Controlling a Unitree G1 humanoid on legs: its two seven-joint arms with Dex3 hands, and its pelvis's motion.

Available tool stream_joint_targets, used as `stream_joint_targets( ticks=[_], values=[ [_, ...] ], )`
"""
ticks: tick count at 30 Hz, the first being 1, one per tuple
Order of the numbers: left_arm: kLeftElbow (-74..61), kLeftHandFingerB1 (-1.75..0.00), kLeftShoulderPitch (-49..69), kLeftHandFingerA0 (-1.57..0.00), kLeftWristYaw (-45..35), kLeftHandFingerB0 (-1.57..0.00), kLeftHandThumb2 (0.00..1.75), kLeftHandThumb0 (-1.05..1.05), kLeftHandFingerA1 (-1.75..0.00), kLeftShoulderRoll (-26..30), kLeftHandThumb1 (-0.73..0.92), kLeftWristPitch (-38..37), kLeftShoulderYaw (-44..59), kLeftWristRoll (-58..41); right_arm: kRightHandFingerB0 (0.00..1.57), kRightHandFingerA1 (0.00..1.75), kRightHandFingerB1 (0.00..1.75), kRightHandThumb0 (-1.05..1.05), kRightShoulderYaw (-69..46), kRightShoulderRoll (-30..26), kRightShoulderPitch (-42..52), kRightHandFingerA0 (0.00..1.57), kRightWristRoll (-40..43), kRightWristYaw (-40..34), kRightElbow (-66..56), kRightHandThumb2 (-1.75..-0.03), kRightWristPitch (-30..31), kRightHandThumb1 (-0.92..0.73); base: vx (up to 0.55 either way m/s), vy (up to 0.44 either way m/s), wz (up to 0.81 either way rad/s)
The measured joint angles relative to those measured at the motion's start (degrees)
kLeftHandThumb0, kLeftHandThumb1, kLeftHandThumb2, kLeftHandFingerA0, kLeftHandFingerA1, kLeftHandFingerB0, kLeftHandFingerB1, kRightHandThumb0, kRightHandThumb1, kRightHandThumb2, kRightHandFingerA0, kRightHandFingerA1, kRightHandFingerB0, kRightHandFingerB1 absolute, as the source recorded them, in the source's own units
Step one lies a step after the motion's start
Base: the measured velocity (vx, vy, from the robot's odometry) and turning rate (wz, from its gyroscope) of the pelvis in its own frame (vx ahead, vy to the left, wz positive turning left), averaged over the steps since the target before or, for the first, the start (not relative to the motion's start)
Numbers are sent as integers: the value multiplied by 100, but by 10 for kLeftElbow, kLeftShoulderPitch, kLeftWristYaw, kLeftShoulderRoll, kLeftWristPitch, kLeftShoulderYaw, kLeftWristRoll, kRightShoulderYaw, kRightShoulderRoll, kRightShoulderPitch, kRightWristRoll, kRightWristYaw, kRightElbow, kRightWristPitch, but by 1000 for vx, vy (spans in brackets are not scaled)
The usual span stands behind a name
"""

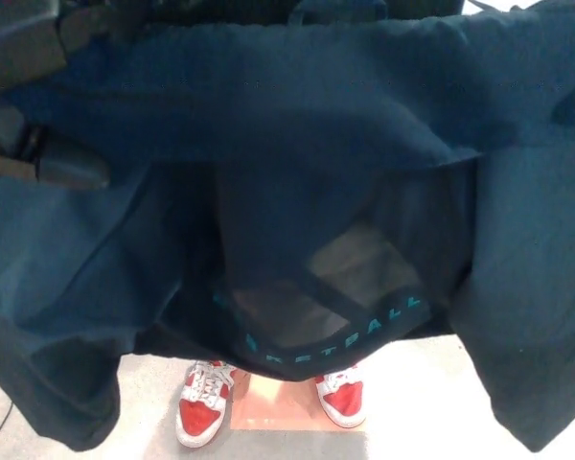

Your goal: A person hands a coat to the robot and the robot grabs it with both hands and holds it while the person wears the coat.

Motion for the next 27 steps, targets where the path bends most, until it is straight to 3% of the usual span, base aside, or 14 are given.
stream_joint_targets(
  ticks=[5,6,8,9,10,11,12,13,14,20,21,24,25,27],
  values=[
    [-2,-9,-4,-6,-41,-12,98,-93,-22,7,59,19,-19,0,0,34,22,-86,46,3,-30,9,0,50,14,-63,25,-62,0,0,0],
    [-3,-24,-5,-6,-48,0,62,-92,-27,8,71,23,-21,-1,9,36,7,-87,55,4,-36,6,0,60,17,-92,29,-54,0,0,0],
    [-4,-16,-7,-6,-65,-7,97,-86,-25,10,55,30,-27,-1,0,36,22,-87,75,6,-50,14,0,82,23,-60,40,-63,0,0,0],
    [-4,-24,-7,-6,-72,-2,62,-91,-27,11,70,34,-29,-2,3,47,14,-84,84,8,-58,13,0,93,26,-89,45,-50,0,0,0],
    [-4,-18,-8,-6,-80,-7,97,-86,-27,11,55,37,-30,-3,1,37,22,-87,92,9,-65,19,0,103,29,-59,49,-64,0,0,0],
    [-4,-18,-9,-6,-86,-7,97,-86,-27,11,55,40,-31,-3,1,37,22,-87,99,11,-72,19,0,113,32,-59,53,-64,0,0,0],
    [-4,-20,-9,-4,-90,-4,97,-84,-31,11,54,42,-32,-4,14,38,9,-90,105,12,-77,4,0,119,34,-94,56,-56,0,0,0],
    [-4,-23,-9,-16,-97,-7,62,-90,-30,11,70,45,-34,-5,13,43,13,-88,112,14,-83,6,-1,130,38,-93,60,-55,0,0,0],
    [-5,-24,-9,-13,-106,-8,92,-92,-40,11,58,50,-36,-8,5,50,20,-85,122,16,-91,24,-1,144,41,-88,66,-50,0,0,0],
    [-7,-33,-9,-34,-140,-9,95,-92,-47,11,57,69,-43,-15,9,49,35,-86,166,28,-131,33,-4,202,61,-88,90,-50,0,0,0],
    [-7,-28,-9,-49,-144,-21,62,-91,-40,11,71,72,-43,-15,24,45,39,-87,172,30,-137,32,-4,210,63,-86,94,-51,0,0,0],
    [-10,-29,-9,-56,-163,-24,63,-91,-42,11,72,87,-46,-18,36,38,33,-89,188,36,-152,44,-6,241,67,-62,107,-61,0,0,0],
    [-10,-30,-8,-73,-170,-28,63,-89,-46,11,71,92,-47,-18,65,46,42,-84,191,39,-155,77,-7,250,67,-62,111,-68,0,0,0],
    [-10,-31,-6,-85,-184,-32,62,-89,-49,11,71,103,-48,-20,80,49,47,-80,188,46,-153,92,-9,260,65,-63,112,-71,0,0,0]
  ],
)
